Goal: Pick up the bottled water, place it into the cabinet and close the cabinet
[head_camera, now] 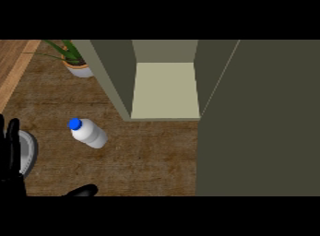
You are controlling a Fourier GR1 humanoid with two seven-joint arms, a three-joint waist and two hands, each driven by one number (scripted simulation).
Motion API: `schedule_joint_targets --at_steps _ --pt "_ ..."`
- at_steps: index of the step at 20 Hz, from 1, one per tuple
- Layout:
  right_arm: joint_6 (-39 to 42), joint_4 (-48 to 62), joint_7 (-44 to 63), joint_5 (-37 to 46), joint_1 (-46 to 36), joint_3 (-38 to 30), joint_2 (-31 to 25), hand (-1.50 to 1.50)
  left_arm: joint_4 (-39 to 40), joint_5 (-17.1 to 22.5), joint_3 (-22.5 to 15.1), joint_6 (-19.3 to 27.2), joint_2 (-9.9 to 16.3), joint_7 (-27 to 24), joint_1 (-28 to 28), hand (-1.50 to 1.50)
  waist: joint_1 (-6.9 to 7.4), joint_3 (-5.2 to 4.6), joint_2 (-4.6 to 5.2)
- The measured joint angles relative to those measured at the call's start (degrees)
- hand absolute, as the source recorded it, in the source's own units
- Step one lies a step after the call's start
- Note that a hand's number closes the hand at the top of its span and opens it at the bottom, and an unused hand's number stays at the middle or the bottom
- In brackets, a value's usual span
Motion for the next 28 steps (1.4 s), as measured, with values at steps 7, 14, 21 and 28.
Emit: schedule_joint_targets --at_steps 7,14,21,28 --pt "3.9 -0.9 -3.2 -0.3 6.6 -1.3 0.4 -1.5 -2.1 -2.8 -5.4 3.1 0.1 2.1 3.5 -1.5 -0.17 0.0 -0.04" --pt "6.1 -1.2 -6.0 -0.3 10.4 -1.1 1.7 -1.5 -1.3 -4.4 -6.8 4.7 0.5 1.3 4.8 -1.5 -0.25 -0.03 -0.01" --pt "9.1 -1.4 -10.3 -0.2 16.1 -1.1 2.4 -1.5 3.5 1.7 -2.3 4.4 0.5 -2.8 5.3 -1.5 -0.44 -0.1 0.03" --pt "12.0 -1.7 -14.2 -0.1 21.1 -0.7 2.4 -1.5 10.6 12.0 4.2 2.9 0.1 -10.1 5.1 -1.5 -0.64 -0.16 0.02"
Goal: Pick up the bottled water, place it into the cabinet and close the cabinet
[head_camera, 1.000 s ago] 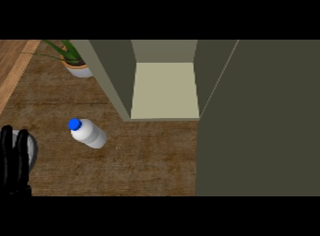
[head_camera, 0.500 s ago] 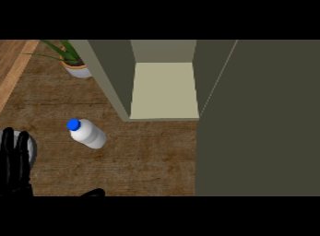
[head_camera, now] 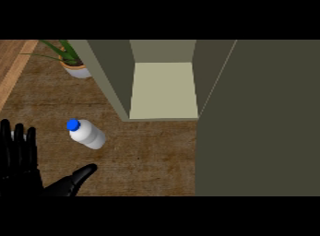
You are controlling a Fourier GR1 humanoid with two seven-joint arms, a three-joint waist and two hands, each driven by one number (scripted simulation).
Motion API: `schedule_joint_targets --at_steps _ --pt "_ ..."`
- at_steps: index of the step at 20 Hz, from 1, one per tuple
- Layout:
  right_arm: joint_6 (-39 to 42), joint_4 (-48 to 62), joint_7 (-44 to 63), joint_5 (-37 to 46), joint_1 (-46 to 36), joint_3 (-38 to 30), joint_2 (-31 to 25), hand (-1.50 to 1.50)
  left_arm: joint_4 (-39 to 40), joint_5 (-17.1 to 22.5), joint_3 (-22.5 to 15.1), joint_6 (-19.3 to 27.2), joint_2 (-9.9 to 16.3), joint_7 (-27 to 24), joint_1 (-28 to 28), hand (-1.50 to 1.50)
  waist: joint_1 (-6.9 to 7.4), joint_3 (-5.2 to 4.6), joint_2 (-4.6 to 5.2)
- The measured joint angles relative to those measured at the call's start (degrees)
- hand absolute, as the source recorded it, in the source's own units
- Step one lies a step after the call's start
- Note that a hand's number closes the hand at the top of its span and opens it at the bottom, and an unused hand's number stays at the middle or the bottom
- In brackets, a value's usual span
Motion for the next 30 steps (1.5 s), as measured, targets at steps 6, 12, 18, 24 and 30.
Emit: schedule_joint_targets --at_steps 6,12,18,24,30 --pt "1.3 -0.1 -2.6 0.3 3.1 0.7 0.1 -1.5 10.1 6.1 3.4 -2.5 -0.1 -7.7 -0.5 -1.5 0.0 0.0 0.07" --pt "3.3 0.0 -6.4 0.5 7.1 0.2 0.0 -1.5 22.3 12.8 8.7 -7.7 0.3 -16.3 -1.9 -1.5 -0.18 -0.01 0.1" --pt "4.7 0.0 -9.1 0.6 10.1 -1.3 -0.6 -1.5 35.1 17.8 12.9 -11.9 0.3 -23.6 -6.7 -1.5 -0.22 0.0 0.19" --pt "6.4 -0.1 -12.0 0.5 12.9 -2.8 -1.0 -1.5 46.8 21.3 17.0 -16.1 0.2 -31.2 -11.0 -1.5 -0.28 -0.01 0.23" --pt "8.1 0.1 -14.8 0.3 15.5 -4.9 -1.5 -1.5 58.1 23.0 21.2 -19.4 0.6 -37.6 -15.4 -1.5 -0.31 -0.01 0.29"
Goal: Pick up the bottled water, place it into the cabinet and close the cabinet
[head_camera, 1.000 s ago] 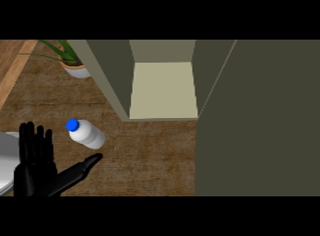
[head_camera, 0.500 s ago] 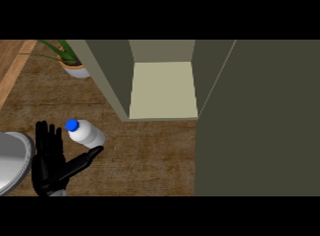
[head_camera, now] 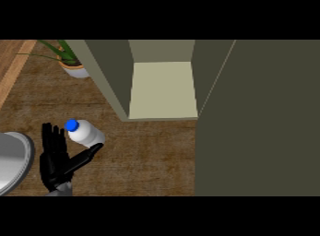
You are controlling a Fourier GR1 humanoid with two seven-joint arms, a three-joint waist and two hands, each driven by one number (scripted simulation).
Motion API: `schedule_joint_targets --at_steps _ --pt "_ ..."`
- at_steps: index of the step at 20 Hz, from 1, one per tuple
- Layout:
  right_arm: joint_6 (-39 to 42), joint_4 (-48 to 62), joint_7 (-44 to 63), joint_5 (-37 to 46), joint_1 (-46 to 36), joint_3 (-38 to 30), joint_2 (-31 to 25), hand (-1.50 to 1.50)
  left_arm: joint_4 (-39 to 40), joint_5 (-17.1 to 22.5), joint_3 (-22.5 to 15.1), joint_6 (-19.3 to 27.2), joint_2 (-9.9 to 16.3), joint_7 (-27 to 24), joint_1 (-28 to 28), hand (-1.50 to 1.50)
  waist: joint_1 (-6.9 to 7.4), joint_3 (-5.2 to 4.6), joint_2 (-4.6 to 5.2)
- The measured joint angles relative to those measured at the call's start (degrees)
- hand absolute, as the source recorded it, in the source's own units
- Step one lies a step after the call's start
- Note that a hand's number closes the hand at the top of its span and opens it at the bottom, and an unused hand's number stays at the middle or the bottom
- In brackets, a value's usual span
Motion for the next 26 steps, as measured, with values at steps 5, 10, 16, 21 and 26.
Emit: schedule_joint_targets --at_steps 5,10,16,21,26 --pt "0.6 0.1 -1.7 -0.1 1.1 -1.2 0.2 -1.5 7.7 0.2 1.9 -0.6 -0.3 -4.7 -3.4 -1.5 0.11 0.01 0.03" --pt "0.8 0.2 -2.0 -0.2 1.6 -1.8 0.3 -1.5 15.0 2.6 4.7 -5.5 0.1 -9.1 -7.1 -1.5 0.21 -0.01 0.09" --pt "1.8 0.4 -3.5 -0.5 2.9 -3.6 -0.2 -1.5 20.7 5.9 7.0 -12.3 0.5 -11.4 -11.3 -1.5 0.18 0.0 0.06" --pt "1.7 0.6 -3.7 -0.6 2.6 -4.1 -0.2 -1.5 25.6 7.6 8.5 -16.2 0.3 -15.0 -14.6 1.5 0.16 0.0 0.1" --pt "1.9 0.7 -3.5 -0.8 2.4 -4.6 -0.4 -1.5 29.8 8.8 8.9 -17.8 0.3 -18.4 -17.3 1.5 0.19 0.01 0.09"
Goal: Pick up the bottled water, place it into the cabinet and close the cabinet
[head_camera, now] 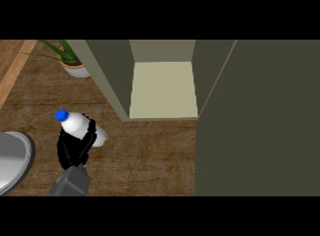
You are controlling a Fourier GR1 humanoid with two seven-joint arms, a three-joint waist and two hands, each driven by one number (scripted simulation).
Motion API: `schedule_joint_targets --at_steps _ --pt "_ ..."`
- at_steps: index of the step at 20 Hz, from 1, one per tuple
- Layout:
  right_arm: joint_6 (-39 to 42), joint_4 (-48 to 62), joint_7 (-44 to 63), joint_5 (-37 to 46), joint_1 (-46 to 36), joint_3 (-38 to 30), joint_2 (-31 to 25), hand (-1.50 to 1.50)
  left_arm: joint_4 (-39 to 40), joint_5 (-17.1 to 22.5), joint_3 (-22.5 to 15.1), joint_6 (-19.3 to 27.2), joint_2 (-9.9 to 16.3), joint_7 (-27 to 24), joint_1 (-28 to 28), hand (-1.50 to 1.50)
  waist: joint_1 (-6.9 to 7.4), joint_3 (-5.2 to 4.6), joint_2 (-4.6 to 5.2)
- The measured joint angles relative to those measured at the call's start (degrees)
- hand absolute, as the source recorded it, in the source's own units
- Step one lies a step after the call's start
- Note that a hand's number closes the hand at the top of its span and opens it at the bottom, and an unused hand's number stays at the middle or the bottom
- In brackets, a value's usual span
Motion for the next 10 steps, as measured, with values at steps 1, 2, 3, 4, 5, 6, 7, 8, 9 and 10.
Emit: schedule_joint_targets --at_steps 1,2,3,4,5,6,7,8,9,10 --pt "0.0 0.0 -0.1 0.0 0.1 0.1 0.2 -1.5 0.5 0.1 0.2 -0.5 -0.1 -0.8 -0.1 1.5 0.02 0.01 -0.02" --pt "0.2 0.0 0.2 0.0 0.0 0.0 0.1 -1.5 0.4 0.3 0.3 -0.7 0.2 -0.7 -0.3 1.5 0.13 0.02 -0.05" --pt "0.2 0.0 0.2 0.0 0.1 0.1 0.2 -1.5 0.5 0.4 0.3 -0.7 0.0 -0.9 -0.5 1.5 0.17 0.03 -0.07" --pt "0.3 -0.1 0.3 -0.1 0.4 -0.1 0.2 -1.5 0.8 0.4 0.3 -0.3 -0.1 -0.8 -1.3 1.5 0.14 0.02 -0.07" --pt "0.2 0.0 0.3 -0.2 0.1 -0.3 0.0 -1.5 1.3 0.1 0.3 -0.1 0.0 -1.8 -1.7 1.5 0.16 0.02 -0.04" --pt "0.4 0.1 -0.1 -0.2 0.5 -0.6 0.1 -1.5 1.3 0.0 0.6 0.1 0.4 -2.7 -1.7 1.5 0.1 0.03 -0.09" --pt "0.1 0.1 0.2 -0.2 -0.1 -0.4 0.1 -1.5 1.1 -0.2 0.6 0.8 0.2 -3.7 -2.0 1.5 0.24 0.03 -0.07" --pt "0.2 0.1 0.3 -0.2 -0.2 -0.4 0.0 -1.5 1.0 -0.3 0.7 1.1 0.2 -4.4 -2.3 1.5 0.29 0.04 -0.08" --pt "0.3 0.1 0.3 -0.3 -0.2 -1.0 -0.3 -1.5 1.0 -0.4 0.7 1.2 0.3 -5.3 -2.3 1.5 0.32 0.04 -0.09" --pt "0.2 0.2 0.4 -0.4 -0.5 -0.7 0.0 -1.5 0.7 -0.7 0.4 1.1 0.2 -5.7 -2.4 1.5 0.38 0.05 -0.1"
